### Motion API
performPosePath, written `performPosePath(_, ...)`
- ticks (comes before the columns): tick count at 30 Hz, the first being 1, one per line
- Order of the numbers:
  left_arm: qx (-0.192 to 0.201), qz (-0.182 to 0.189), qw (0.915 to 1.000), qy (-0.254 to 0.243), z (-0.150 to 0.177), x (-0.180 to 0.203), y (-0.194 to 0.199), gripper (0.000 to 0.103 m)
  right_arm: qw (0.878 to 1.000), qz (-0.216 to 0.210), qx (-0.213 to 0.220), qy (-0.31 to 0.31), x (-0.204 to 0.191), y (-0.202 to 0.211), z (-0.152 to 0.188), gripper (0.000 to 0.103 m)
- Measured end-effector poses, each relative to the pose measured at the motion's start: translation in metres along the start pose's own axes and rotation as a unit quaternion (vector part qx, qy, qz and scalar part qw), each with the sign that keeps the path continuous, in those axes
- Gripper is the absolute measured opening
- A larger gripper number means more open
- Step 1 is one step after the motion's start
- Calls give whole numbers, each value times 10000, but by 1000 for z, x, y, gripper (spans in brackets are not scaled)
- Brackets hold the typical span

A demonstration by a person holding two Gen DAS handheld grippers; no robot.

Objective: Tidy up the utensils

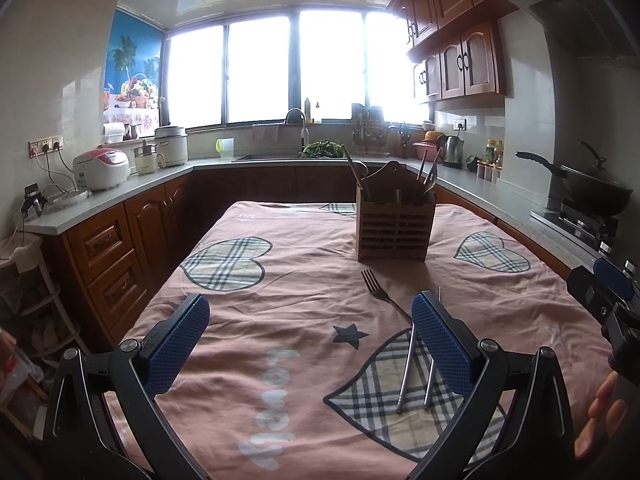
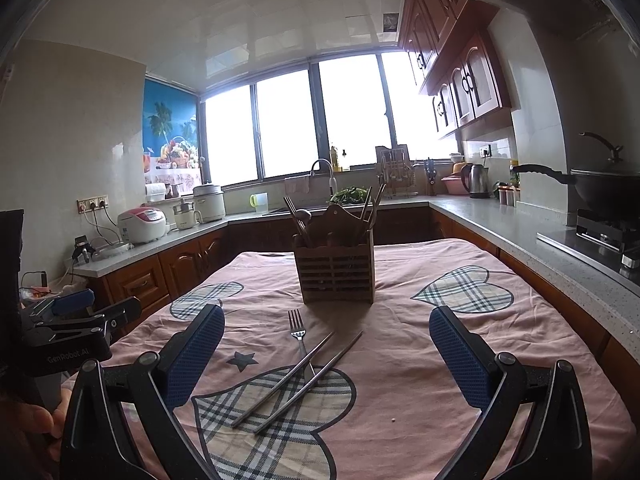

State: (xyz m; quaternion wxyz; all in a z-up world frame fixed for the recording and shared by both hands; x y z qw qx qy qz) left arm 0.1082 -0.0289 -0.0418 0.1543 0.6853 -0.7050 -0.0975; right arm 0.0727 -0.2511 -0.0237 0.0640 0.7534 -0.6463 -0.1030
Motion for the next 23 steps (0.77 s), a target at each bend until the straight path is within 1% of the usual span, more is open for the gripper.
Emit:
performPosePath(15, -86, 82, 9999, -34, -2, 5, -11, 103, 9999, -38, -112, -30, 2, -13, 2, 103)
performPosePath(23, -56, 200, 9998, -22, -8, 10, -10, 103, 9999, -48, -133, -65, 5, -17, 2, 103)
Point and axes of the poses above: each gripper's, at about its wrist camera, not at the fingertips, and y roughly against the way its jaws point, x to its right, z to its underside, the point moved 9 cm from there along -y, roughly the way its jaws point, and after that the axes turned 5 degrees about y, right-handed, at the moved point
